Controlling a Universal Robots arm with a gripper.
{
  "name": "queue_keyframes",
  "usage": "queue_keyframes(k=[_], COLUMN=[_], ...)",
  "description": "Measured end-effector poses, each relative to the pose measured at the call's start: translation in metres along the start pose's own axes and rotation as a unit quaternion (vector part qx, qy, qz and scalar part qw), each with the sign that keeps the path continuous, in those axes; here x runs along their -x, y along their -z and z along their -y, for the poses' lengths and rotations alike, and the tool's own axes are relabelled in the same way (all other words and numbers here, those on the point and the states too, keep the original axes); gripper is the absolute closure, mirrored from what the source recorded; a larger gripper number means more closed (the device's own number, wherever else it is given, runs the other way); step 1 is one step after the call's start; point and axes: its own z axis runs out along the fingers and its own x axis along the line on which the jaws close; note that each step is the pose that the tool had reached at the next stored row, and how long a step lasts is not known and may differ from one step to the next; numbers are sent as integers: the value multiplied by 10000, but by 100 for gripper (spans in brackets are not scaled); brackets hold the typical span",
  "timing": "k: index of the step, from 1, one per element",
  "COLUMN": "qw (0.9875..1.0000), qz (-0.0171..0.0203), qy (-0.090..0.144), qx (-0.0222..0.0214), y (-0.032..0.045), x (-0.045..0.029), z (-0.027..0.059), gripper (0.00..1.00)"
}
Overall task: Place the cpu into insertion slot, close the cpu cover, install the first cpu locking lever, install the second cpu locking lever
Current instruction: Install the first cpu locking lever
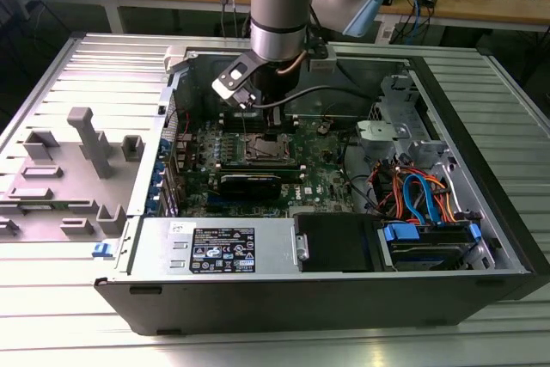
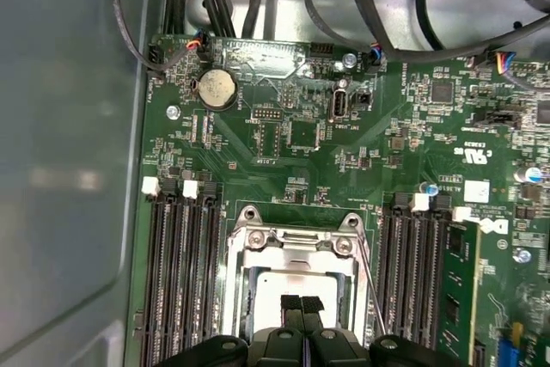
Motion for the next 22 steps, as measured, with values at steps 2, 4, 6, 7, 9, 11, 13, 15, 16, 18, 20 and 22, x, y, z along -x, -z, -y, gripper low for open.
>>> queue_keyframes(k=[2,4,6,7,9,11,13,15,16,18,20,22], qw=[10000,10000,10000,10000,10000,10000,10000,10000,10000,10000,10000,10000], qz=[-1,-1,-1,-1,-1,0,-1,-1,-1,-2,-1,-1], qy=[0,0,0,0,0,0,0,0,0,0,0,0], qx=[0,0,-1,-1,-2,-1,-1,-1,-1,-1,-1,-1], y=[39,78,103,119,163,208,239,266,285,295,297,298], x=[0,0,1,1,1,2,2,3,3,3,3,3], z=[0,-1,-1,-1,-1,-1,-1,-1,-1,-2,-2,-2], gripper=[89,89,89,89,89,89,89,89,89,89,89,89])
